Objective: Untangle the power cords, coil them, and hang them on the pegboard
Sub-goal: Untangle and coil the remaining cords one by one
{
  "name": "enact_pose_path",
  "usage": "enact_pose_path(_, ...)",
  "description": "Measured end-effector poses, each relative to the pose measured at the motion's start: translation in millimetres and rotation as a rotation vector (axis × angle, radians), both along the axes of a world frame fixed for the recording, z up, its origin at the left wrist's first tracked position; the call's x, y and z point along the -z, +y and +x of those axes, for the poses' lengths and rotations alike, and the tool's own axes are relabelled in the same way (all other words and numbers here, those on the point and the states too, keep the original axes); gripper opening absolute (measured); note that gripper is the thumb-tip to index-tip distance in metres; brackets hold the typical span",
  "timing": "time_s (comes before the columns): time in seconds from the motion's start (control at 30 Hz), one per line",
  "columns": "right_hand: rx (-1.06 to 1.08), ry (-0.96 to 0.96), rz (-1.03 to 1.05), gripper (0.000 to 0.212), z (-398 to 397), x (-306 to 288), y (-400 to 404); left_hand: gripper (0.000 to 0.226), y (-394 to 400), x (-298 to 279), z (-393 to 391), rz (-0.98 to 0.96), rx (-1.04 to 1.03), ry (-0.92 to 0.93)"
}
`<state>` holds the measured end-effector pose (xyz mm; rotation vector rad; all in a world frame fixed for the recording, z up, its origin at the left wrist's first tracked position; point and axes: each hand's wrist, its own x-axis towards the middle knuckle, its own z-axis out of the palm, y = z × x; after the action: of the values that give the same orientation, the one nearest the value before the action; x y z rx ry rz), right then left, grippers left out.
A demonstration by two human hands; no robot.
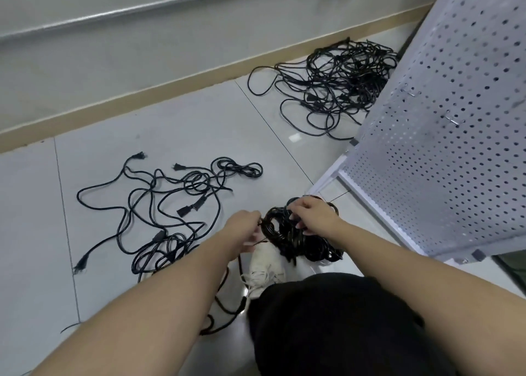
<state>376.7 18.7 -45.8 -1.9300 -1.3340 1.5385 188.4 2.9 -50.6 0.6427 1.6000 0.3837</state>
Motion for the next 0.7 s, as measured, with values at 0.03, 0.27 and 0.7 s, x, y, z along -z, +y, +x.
enact_pose_path(0.03,-0.035,-0.004,-0.006,0.013,-10.4,0.4,-1.5,0.015,-4.3,0.5,-9.1,0.001,-0.01,-0.002)
enact_pose_path(0.27,-0.258,-0.018,-0.121,0.02,-82.9,21.1,-6.1,0.009,-24.8,31.4,-75.1,-0.025,-0.132,-0.011)
enact_pose_path(0.7,-0.425,-0.131,-0.251,0.043,-167.9,98.7,14.3,0.02,-38.7,116.9,-159.8,0.106,-0.003,0.215)
